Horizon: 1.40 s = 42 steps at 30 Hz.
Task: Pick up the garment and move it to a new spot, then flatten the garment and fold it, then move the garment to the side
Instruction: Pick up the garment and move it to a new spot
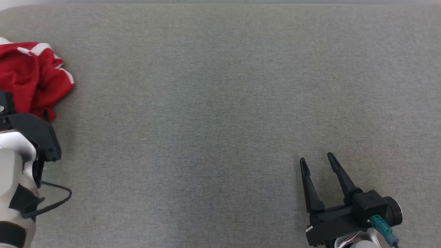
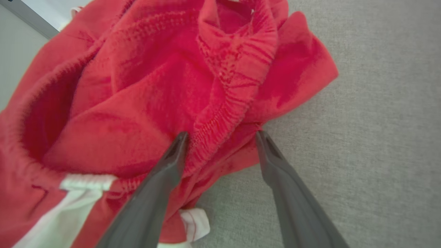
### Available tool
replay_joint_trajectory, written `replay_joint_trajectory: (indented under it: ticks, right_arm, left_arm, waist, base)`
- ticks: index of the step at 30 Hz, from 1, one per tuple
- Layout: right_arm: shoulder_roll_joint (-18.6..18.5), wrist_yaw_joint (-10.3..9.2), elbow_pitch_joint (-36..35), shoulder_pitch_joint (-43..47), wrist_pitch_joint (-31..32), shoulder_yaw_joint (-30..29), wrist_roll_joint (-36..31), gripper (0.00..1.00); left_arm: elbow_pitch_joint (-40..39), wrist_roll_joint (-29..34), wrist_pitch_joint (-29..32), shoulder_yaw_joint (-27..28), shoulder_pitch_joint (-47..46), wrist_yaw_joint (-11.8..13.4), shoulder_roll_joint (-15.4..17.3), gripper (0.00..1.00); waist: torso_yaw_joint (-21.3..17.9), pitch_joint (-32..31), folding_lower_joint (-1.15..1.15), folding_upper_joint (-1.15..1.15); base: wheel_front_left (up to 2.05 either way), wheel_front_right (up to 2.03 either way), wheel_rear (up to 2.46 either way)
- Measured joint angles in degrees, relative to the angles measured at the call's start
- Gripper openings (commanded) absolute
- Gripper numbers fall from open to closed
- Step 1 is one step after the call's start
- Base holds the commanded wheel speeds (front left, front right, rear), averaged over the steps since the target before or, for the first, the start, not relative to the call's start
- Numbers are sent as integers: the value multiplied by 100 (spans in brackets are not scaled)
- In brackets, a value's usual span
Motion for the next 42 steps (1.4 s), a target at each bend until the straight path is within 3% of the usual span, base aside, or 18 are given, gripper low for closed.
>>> replay_joint_trajectory:
  ticks: [1,2,3,4,9,17,25,35,42]
  right_arm:
    - [-1,0,0,13,1,10,1,100]
    - [-1,0,5,14,1,25,11,100]
    - [-1,0,11,13,2,45,24,100]
    - [-1,0,20,9,2,63,45,100]
    - [0,0,108,3,-4,105,125,100]
    - [1,0,391,-46,-159,219,431,100]
    - [1,0,820,-226,-311,231,818,100]
    - [3,0,940,-122,-336,-102,1010,100]
    - [1,0,922,-8,-337,-302,1016,100]
  left_arm:
    - [45,1,2,4,-3,75,12,99]
    - [75,4,-1,4,-8,158,36,78]
    - [98,18,-19,3,-15,227,73,25]
    - [105,31,-59,0,-30,283,113,0]
    - [108,101,-268,-53,-116,417,372,0]
    - [-36,-9,-278,-23,-370,114,609,0]
    - [-686,-148,-102,-123,-817,-167,754,0]
    - [-2172,-609,244,-668,-1128,-261,531,0]
    - [-3431,-1298,559,-1263,-1186,-266,243,0]
  waist:
    - [-40,16,0,0]
    - [-74,29,0,0]
    - [-104,37,0,0]
    - [-124,35,0,0]
    - [-144,-93,-1,-1]
    - [-66,-392,-1,-1]
    - [81,-782,-1,-1]
    - [61,-1452,-2,-1]
    - [-299,-1776,-2,-2]
  base:
    - [0,0,0]
    - [0,0,0]
    - [0,0,0]
    - [0,0,0]
    - [0,0,0]
    - [0,0,0]
    - [0,0,0]
    - [0,0,0]
    - [0,0,0]
